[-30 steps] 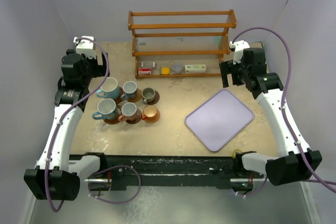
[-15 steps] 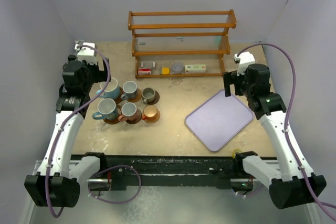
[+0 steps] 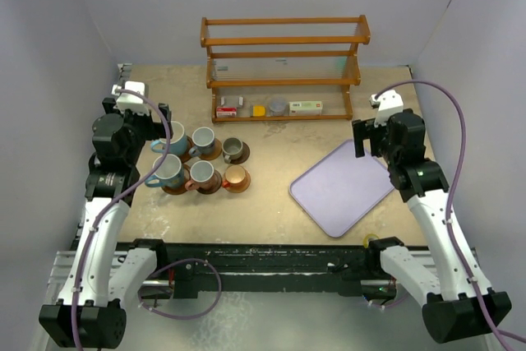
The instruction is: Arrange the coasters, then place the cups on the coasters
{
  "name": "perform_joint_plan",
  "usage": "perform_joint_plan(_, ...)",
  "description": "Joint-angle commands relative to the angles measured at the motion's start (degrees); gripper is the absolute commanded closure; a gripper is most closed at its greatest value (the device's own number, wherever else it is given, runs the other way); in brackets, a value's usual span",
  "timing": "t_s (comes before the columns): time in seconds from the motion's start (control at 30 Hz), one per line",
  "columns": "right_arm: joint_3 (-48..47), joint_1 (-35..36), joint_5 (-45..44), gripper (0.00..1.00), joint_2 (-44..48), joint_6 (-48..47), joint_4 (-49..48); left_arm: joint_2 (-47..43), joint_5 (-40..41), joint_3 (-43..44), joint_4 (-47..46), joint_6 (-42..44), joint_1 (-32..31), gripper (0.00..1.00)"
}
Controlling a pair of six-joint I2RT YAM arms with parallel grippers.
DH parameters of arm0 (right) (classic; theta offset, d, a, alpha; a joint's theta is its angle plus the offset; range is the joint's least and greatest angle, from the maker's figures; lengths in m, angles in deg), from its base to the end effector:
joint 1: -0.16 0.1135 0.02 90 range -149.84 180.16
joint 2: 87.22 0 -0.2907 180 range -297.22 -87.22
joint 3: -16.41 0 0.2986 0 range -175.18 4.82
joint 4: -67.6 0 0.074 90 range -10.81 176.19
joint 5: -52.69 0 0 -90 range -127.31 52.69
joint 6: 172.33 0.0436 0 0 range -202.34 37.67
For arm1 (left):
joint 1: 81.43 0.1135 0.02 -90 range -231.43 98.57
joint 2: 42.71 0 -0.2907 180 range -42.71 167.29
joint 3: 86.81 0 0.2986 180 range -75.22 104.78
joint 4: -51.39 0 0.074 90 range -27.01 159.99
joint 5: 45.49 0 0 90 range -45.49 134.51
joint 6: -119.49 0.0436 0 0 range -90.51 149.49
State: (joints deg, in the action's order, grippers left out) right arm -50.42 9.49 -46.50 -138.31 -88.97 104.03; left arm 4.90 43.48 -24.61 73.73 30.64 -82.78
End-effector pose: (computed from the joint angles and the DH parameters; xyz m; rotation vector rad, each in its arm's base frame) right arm 0.2323 0.0311 0.3794 -0.1616 1.9222 -0.1235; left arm 0.2294 -0.0062 0.3876 0.0506 1.7053 -0.0179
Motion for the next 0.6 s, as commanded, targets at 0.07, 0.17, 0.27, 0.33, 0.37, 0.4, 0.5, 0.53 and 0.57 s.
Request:
perform_joint_plan(0.07,1.9,-1.1,-2.6,0.00,4.3,-1.5,-3.5,-0.4,2.0,-0.8,-4.5,0.5,0.3,0.05)
perform_joint_plan(0.17,2.4,-2.1,-2.4,0.00,6.2,-1.7,-4.0,-0.3,2.1,-0.6,-4.4,0.5,0.3,0.05)
perform_joint_plan(0.27,2.7,-3.0,-1.8,0.00,8.0,-1.7,-4.5,-0.6,2.8,-0.6,-4.0,0.7,0.5,0.05)
perform_joint_plan(0.33,2.7,-3.5,-1.7,0.00,9.0,-1.6,-4.6,-0.9,2.8,-0.6,-3.9,0.7,0.9,0.05)
perform_joint_plan(0.37,2.7,-3.5,-1.7,0.00,9.4,-1.5,-4.5,-1.1,2.6,-0.6,-4.0,0.8,1.1,0.05)
perform_joint_plan(0.4,2.7,-3.5,-1.7,0.00,9.8,-1.4,-4.5,-1.1,2.4,-0.6,-4.0,0.8,1.3,0.05)
perform_joint_plan(0.5,2.5,-3.6,-1.3,0.00,10.9,-1.0,-4.4,-1.0,1.6,-0.3,-3.5,0.8,1.9,0.05)
perform_joint_plan(0.53,2.7,-3.5,-1.6,0.00,11.2,-1.0,-4.6,-1.1,1.2,-0.3,-3.3,0.9,2.0,0.05)
perform_joint_plan(0.57,2.8,-3.6,-1.7,0.00,11.4,-1.0,-5.0,-1.1,1.2,-0.1,-3.2,1.1,2.2,0.05)
